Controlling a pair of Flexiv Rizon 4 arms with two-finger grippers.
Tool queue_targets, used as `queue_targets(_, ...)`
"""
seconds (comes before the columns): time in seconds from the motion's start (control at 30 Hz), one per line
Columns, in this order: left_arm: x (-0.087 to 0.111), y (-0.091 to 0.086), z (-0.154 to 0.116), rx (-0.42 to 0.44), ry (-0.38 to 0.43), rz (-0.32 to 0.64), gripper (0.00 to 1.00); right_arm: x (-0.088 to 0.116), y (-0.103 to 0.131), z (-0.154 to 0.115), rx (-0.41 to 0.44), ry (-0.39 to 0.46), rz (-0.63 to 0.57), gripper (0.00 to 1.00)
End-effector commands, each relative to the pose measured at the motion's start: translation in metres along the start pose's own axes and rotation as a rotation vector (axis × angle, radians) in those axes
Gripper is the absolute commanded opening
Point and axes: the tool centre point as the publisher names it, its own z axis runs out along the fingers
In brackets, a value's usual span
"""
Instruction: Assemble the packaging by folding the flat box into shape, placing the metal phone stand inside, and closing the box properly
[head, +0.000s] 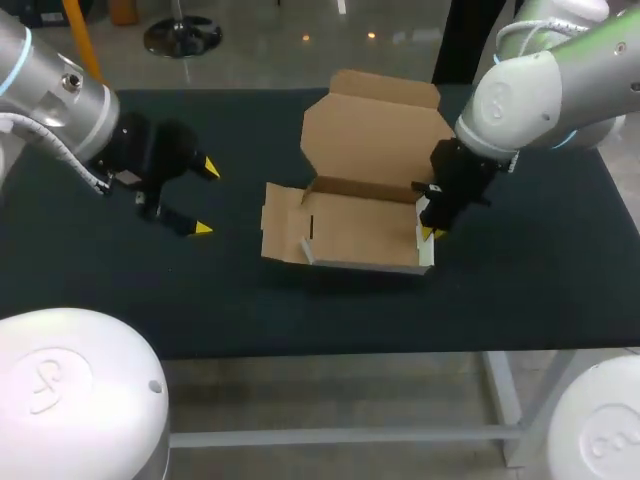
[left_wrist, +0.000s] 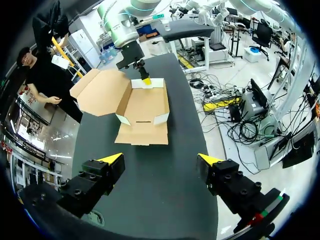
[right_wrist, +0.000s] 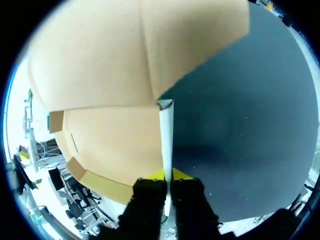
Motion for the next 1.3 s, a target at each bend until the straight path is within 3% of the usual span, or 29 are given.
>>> queue_targets(0.03, -0.013, 0.003, 0.016, -0.011, 0.023, -0.010, 1.00, 0.005, 0.009, 0.008, 0.062, -0.037, 0.003, 0.00)
queue_targets(0.53, -0.025, 0.027, 0.040, -0.012, 0.051, -0.034, 1.00, 0.018, 0.010, 0.028, 0.157, -0.068, -0.016, 0.00)
queue_targets(0.77, -0.027, 0.033, 0.046, -0.005, 0.083, -0.035, 1.00, 0.019, 0.005, 0.039, 0.260, -0.095, 0.010, 0.00)
queue_targets(1.3, -0.027, 0.033, 0.046, -0.005, 0.083, -0.035, 1.00, 0.019, 0.005, 0.039, 0.260, -0.095, 0.010, 0.00)
